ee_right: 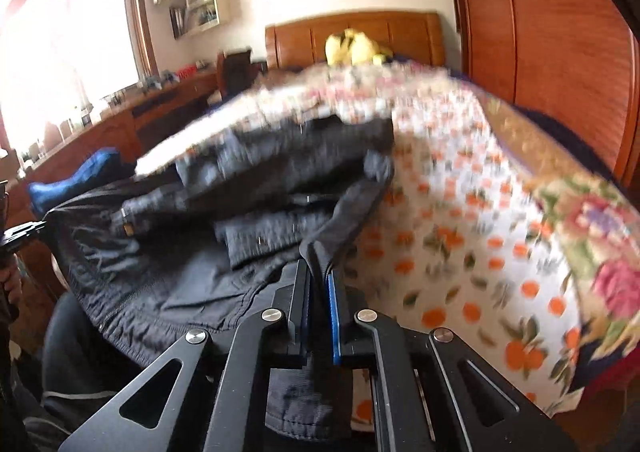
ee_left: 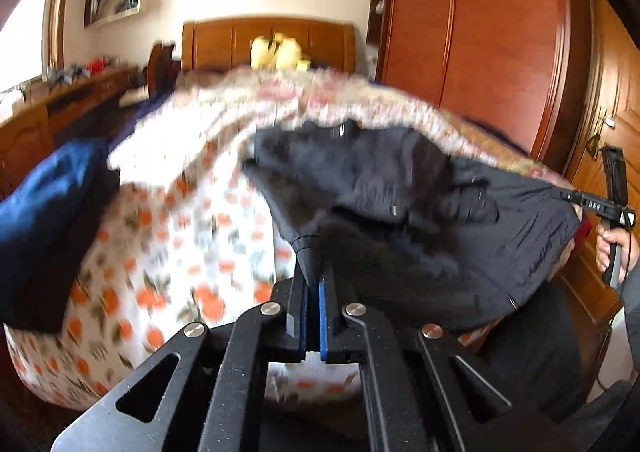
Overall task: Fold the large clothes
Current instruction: 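Open the left tool, then close the right tool on the jacket's other side edge, then fold the gripped jacket side over the body with the right tool and release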
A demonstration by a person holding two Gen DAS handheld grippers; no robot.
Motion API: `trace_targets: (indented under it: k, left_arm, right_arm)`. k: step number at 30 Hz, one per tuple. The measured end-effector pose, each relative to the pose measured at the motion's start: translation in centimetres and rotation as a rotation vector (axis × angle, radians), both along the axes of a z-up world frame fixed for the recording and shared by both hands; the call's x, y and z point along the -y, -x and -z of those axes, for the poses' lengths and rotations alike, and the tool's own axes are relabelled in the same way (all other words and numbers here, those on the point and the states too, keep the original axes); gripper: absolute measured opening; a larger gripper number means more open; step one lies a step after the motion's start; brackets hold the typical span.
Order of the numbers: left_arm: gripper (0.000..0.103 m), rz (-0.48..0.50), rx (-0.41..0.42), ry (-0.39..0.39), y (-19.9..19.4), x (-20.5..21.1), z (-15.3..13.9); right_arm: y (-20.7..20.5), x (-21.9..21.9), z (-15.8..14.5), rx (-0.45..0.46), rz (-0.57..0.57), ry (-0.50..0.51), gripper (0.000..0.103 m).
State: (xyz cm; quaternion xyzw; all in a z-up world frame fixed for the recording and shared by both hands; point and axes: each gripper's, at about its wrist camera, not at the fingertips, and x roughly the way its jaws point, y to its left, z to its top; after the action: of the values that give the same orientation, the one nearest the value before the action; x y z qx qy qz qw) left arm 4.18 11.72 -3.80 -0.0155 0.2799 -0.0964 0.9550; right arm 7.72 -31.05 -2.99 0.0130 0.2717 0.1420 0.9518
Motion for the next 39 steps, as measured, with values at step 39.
trace_targets:
  k: [39]
  left_arm:
    - [0.004,-0.182,0.146,-0.036,-18.1,0.2,-3.1]
  right_arm:
    - [-15.7,-3.6,-0.7,-0.002,0.105,0.116,0.007]
